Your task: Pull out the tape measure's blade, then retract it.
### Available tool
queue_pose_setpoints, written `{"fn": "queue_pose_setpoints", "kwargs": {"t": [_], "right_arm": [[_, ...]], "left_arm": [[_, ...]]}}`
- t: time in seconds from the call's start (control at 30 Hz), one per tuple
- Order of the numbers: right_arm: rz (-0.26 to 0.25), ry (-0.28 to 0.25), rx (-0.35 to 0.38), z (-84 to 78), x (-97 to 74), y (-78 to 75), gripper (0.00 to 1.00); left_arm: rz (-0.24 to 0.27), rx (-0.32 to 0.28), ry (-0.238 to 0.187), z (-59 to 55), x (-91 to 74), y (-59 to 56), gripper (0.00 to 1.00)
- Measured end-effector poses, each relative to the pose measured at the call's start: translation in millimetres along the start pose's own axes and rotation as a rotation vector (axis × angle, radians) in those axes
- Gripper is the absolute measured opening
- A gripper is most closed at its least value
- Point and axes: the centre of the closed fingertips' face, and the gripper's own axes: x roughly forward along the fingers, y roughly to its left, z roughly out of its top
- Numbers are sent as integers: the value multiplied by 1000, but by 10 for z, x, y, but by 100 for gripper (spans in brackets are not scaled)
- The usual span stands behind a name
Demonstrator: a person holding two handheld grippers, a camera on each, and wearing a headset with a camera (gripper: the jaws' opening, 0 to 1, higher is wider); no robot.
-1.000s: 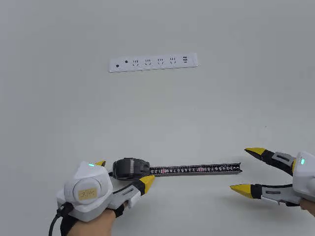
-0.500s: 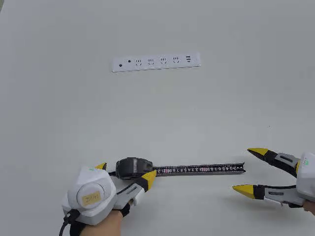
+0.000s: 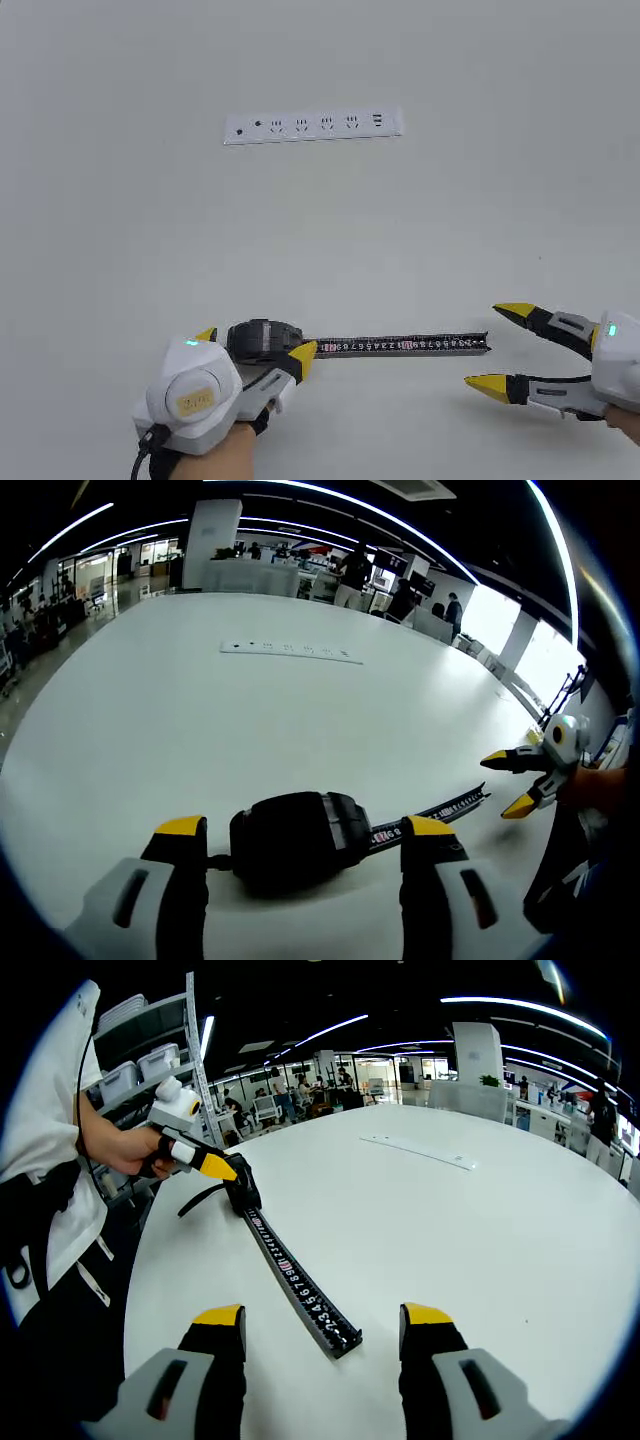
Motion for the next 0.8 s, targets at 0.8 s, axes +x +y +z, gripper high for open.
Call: {"fn": "queue_pose_setpoints", "kwargs": {"t": [0.8], "right_arm": [[61,39,-37,-241,82,-104,50]], "left_arm": [[33,-34,48,-115,60,83,68]]}}
